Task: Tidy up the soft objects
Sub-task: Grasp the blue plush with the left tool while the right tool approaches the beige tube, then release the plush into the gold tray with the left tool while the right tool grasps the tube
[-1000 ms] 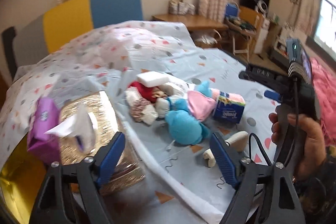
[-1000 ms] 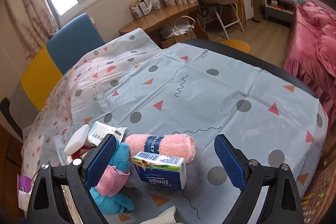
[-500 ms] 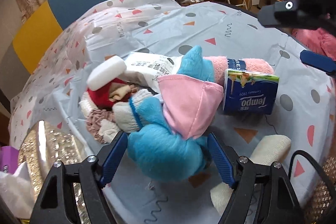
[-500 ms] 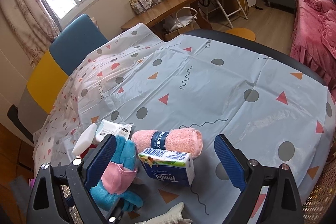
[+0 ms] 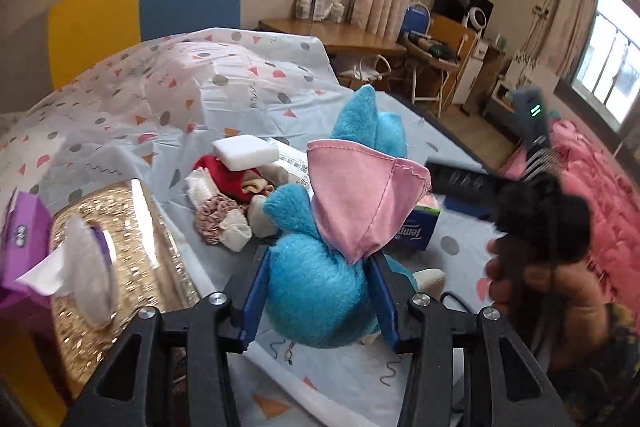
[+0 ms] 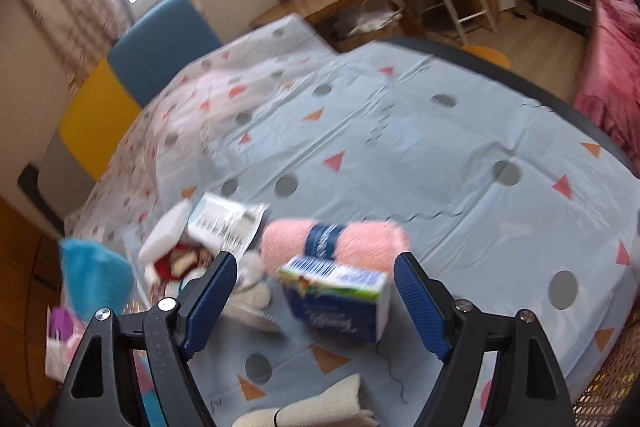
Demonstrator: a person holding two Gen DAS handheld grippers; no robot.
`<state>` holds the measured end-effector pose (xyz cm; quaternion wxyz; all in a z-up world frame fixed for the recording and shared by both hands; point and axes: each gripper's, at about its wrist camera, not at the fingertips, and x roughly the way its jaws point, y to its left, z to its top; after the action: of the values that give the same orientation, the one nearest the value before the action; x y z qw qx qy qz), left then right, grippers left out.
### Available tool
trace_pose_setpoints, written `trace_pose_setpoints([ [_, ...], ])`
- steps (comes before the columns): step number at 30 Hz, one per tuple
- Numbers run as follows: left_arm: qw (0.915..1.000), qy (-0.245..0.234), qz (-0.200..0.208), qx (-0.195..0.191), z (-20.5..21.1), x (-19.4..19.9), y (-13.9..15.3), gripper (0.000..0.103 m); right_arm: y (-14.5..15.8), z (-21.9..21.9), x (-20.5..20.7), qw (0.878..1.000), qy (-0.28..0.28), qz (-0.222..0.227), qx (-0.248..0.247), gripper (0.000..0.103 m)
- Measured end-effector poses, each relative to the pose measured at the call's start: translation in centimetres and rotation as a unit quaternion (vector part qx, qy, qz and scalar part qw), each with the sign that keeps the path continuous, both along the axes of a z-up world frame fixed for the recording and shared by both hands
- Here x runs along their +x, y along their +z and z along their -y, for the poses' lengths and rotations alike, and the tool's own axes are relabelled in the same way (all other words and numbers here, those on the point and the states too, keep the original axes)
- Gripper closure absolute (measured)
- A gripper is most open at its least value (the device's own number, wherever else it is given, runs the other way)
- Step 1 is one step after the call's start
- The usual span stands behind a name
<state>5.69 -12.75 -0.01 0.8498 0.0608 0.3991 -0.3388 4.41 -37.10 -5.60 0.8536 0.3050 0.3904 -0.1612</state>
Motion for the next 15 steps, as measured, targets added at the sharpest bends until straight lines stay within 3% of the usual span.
trace_pose_setpoints([
  [4,0.9999,0.008,0.011,-0.01,-2.3,-0.2,1.7,0.055,-0.5,-3.3,1.8,0.992,0.123,-0.036,0.014,0.021],
  [7,0.9995,0.015,0.01,-0.027,-4.0,0.5,3.0,0.055,0.2,-6.4,2.3,0.968,0.244,-0.06,-0.01,0.021],
  [9,0.999,0.026,0.014,-0.033,-5.2,1.6,3.9,0.054,0.6,-8.9,1.9,0.94,0.324,-0.088,-0.063,0.021],
  [11,0.998,0.048,0.012,-0.041,-6.7,3.5,4.8,0.054,0.3,-11.2,1.0,0.902,0.394,-0.123,-0.125,0.021],
  [13,0.9952,0.082,0.006,-0.054,-8.8,6.1,5.7,0.054,-0.9,-13.0,0.2,0.864,0.439,-0.165,-0.185,0.021],
  [15,0.9906,0.117,0.001,-0.07,-11.5,8.2,6.5,0.054,-2.6,-13.9,-0.1,0.834,0.453,-0.207,-0.238,0.021],
])
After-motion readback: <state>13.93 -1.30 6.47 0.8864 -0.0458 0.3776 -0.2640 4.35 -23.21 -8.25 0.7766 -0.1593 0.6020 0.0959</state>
